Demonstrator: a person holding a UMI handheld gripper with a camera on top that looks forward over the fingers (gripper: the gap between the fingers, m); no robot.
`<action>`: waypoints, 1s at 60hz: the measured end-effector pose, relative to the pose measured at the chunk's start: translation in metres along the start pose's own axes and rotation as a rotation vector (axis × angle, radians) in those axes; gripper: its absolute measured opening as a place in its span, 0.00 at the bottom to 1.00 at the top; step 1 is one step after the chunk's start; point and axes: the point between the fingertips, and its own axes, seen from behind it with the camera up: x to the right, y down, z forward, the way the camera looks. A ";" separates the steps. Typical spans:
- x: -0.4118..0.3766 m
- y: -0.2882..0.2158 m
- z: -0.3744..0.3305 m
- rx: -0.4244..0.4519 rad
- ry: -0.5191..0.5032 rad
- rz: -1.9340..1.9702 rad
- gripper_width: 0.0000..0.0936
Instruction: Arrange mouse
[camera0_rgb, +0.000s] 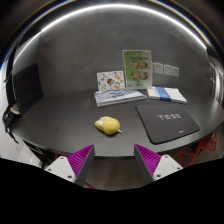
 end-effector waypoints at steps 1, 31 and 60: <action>0.000 0.001 0.000 -0.004 -0.004 -0.002 0.88; 0.017 -0.013 0.091 -0.006 -0.128 -0.136 0.87; 0.004 -0.053 0.164 -0.060 -0.033 -0.075 0.75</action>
